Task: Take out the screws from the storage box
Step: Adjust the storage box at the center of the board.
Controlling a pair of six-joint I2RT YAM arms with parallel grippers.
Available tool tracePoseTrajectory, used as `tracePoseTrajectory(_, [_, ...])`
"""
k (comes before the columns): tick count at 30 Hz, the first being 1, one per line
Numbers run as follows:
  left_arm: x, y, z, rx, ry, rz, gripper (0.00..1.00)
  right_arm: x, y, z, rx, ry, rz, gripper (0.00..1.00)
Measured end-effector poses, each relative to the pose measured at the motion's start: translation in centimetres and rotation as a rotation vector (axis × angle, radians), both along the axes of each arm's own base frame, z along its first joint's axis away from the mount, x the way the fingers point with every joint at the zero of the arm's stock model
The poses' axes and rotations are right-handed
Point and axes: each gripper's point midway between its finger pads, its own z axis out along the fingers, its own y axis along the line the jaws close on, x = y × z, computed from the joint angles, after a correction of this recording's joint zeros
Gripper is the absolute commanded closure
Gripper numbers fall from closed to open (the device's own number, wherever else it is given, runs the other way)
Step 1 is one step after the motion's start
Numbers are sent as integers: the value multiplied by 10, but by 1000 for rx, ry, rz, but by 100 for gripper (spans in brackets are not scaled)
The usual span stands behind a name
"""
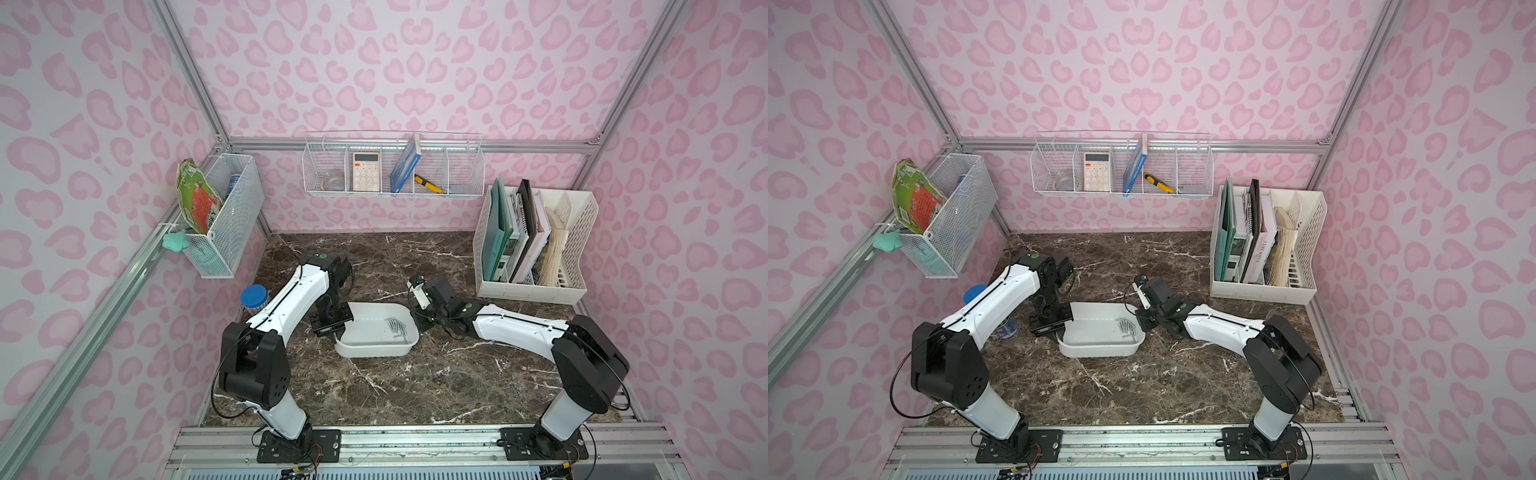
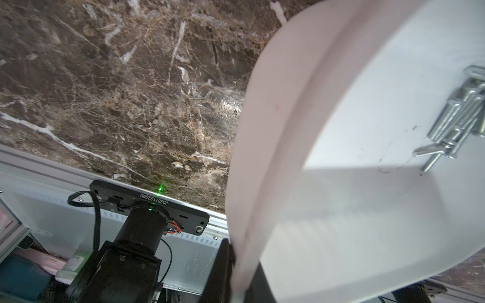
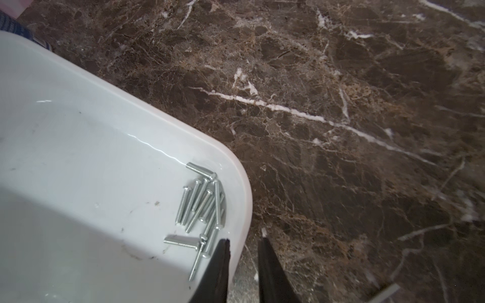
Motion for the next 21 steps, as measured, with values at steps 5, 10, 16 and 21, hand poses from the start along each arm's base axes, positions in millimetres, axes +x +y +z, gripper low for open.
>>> tracePoseTrajectory(5, [8, -3, -13, -11, -33, 4, 100, -1, 1, 5, 10, -7, 6, 75])
tracePoseTrajectory(10, [16, -8, -29, -36, -72, 23, 97, -4, 2, 1, 6, 1, 15, 74])
tracePoseTrajectory(16, [21, -12, -55, -53, -70, 30, 94, -8, 7, -9, -10, 25, 31, 73])
tracePoseTrajectory(21, [25, -18, -66, -78, -82, 23, 78, -7, 12, -15, -20, 34, 37, 72])
